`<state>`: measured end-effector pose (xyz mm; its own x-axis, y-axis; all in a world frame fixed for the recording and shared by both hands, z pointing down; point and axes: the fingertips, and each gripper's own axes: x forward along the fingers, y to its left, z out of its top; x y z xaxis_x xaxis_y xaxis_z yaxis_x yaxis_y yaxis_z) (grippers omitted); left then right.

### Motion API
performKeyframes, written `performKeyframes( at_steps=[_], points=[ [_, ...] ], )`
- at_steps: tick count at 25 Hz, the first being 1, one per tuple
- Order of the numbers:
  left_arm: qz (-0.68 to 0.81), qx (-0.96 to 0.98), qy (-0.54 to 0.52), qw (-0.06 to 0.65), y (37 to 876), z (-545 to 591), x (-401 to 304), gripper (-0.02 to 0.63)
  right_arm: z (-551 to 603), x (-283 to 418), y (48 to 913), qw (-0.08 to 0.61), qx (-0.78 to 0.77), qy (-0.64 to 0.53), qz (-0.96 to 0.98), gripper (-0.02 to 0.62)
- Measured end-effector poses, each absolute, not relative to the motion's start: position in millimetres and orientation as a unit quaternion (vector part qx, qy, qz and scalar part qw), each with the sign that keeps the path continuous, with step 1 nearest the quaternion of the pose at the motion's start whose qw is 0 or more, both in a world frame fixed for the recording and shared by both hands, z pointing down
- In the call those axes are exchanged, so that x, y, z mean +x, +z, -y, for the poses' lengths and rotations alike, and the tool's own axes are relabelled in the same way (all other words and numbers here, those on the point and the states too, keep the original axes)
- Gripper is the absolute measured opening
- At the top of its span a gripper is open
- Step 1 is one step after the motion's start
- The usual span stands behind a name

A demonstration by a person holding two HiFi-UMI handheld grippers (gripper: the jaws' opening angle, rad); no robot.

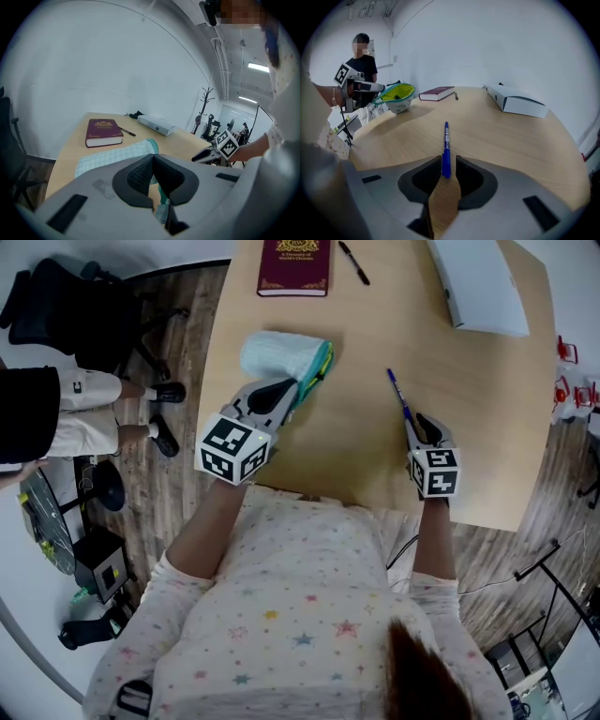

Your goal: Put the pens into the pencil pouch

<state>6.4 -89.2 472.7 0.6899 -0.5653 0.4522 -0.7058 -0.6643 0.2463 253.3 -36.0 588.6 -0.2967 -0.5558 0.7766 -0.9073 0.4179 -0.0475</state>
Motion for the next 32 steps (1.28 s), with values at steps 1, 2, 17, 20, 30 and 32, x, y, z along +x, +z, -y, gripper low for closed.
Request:
performKeyframes(
  at_steps=[1, 2, 17, 20, 30, 32],
  points=[
    [0.355, 0.896, 0.171, 0.205, 473, 89, 6, 0.012, 35, 253, 591, 0.356, 0.476, 0.251, 0.764, 0.095],
    [0.355, 0.896, 0.172, 0.205, 473, 89, 6, 0.012, 34, 253, 594, 0.361, 0.473, 0.251, 0.763, 0.095],
    [0.358, 0.895, 0.168, 0.205, 471, 86, 1, 0.012, 31, 250, 590, 0.358, 0.473, 0.270, 0.758, 0.058],
    [0.358, 0.896, 0.166, 0.205, 471, 86, 0, 0.012, 32, 249, 587, 0.354, 0.475, 0.273, 0.758, 0.058],
    [0.358, 0.897, 0.159, 0.205, 470, 86, -1, 0.012, 35, 247, 575, 0.343, 0.483, 0.272, 0.759, 0.057],
    [0.358, 0.897, 0.158, 0.205, 469, 85, -2, 0.012, 35, 246, 571, 0.340, 0.484, 0.270, 0.760, 0.057]
  ],
)
